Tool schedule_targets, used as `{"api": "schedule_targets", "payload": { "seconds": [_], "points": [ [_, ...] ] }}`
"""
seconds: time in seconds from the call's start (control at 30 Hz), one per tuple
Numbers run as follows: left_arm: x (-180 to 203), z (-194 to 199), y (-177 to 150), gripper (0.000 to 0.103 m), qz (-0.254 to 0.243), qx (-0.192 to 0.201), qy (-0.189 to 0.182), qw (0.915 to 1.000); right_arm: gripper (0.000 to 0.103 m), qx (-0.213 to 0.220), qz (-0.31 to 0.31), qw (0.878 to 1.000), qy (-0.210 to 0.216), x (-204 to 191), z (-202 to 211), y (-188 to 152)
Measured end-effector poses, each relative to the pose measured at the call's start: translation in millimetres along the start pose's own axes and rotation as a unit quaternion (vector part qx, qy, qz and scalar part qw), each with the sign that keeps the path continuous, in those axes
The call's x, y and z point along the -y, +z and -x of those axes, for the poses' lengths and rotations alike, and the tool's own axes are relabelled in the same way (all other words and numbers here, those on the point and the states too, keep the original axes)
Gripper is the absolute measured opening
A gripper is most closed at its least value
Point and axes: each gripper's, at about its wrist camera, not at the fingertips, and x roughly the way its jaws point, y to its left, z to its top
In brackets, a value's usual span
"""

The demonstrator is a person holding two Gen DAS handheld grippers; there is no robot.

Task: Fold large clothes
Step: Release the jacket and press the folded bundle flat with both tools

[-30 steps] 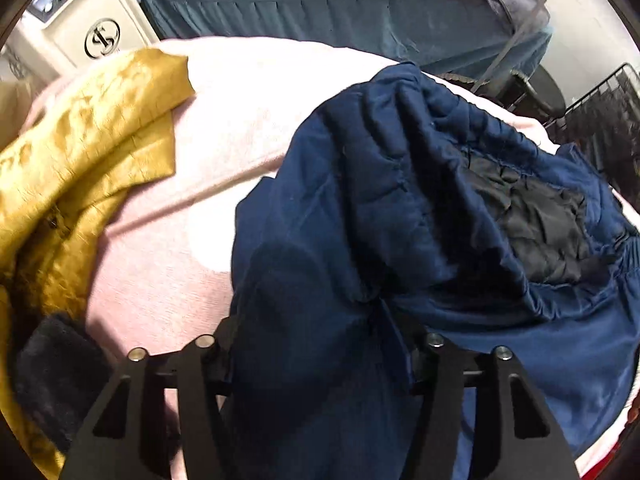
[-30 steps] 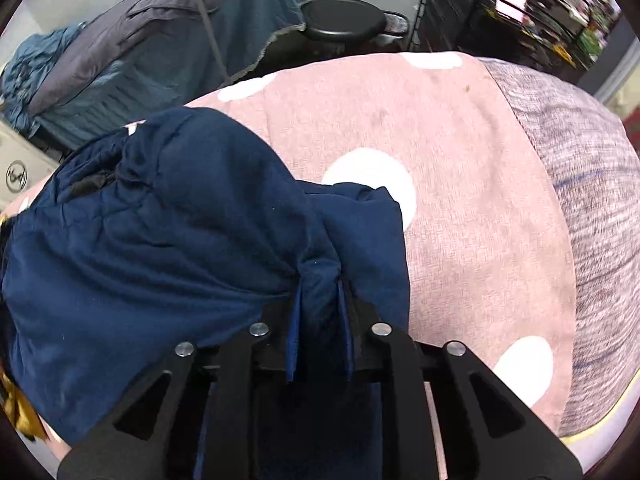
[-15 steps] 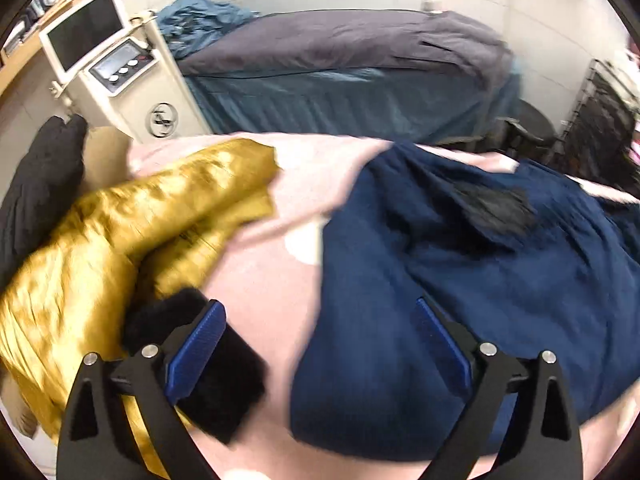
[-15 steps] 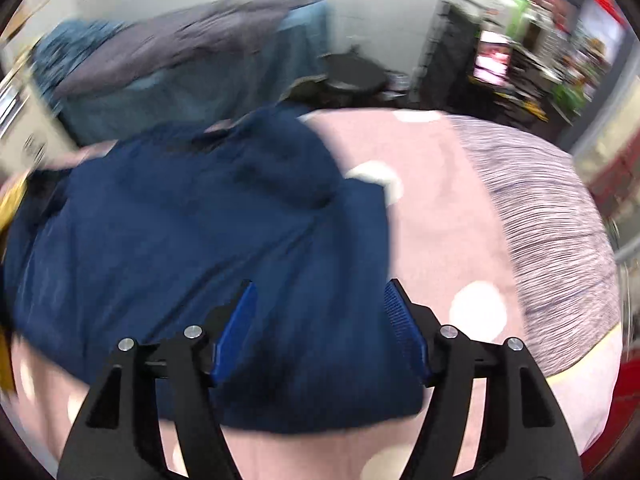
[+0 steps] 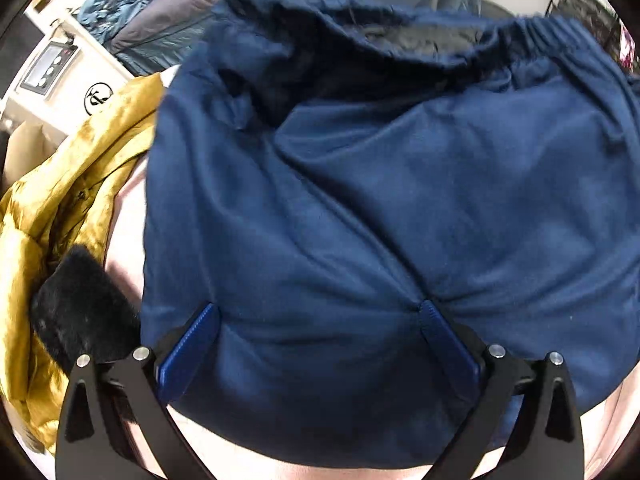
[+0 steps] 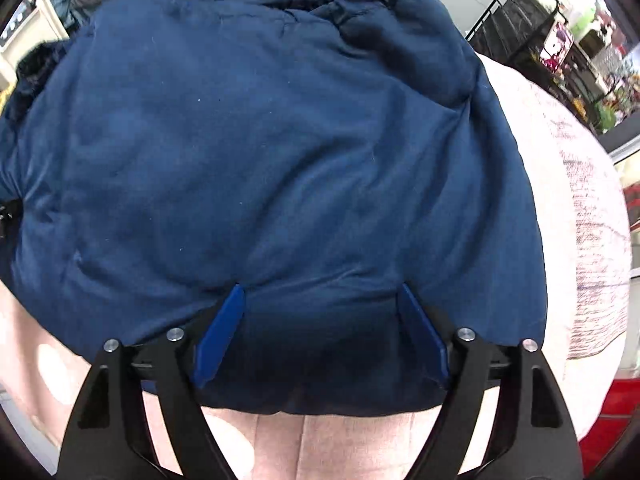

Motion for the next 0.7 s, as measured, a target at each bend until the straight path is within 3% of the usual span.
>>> {"api": "schedule_targets", "payload": {
  "seconds": [0.27,0.4,0.5,0.7],
  "points": [
    [4.2,0.6,4.5,0.098,-0.032,0.013,0.007,0.9994,0.089,-0.028,-0.026,0.998,-0.053,-18.1,-4.5,3.1],
    [-3.3,23.5,-8.7,0.097,-0.039,0.046,-0.007,0.9982,0.089,0.01,-0.066,0.998,-0.008,-8.6,28.8,-9.3],
    [-7.0,46.1,-32.6,0.097,-0.054,0.088,-0.038,0.9939,0.089,0.036,-0.086,0.996,0.009,-12.7,53.8,-40.3],
    [-8.7,56.6,-78.5,0.097,-0.037,0.103,-0.063,0.992,0.089,0.022,-0.159,0.986,0.047,0.7,65.4,-110.9]
  ]
}}
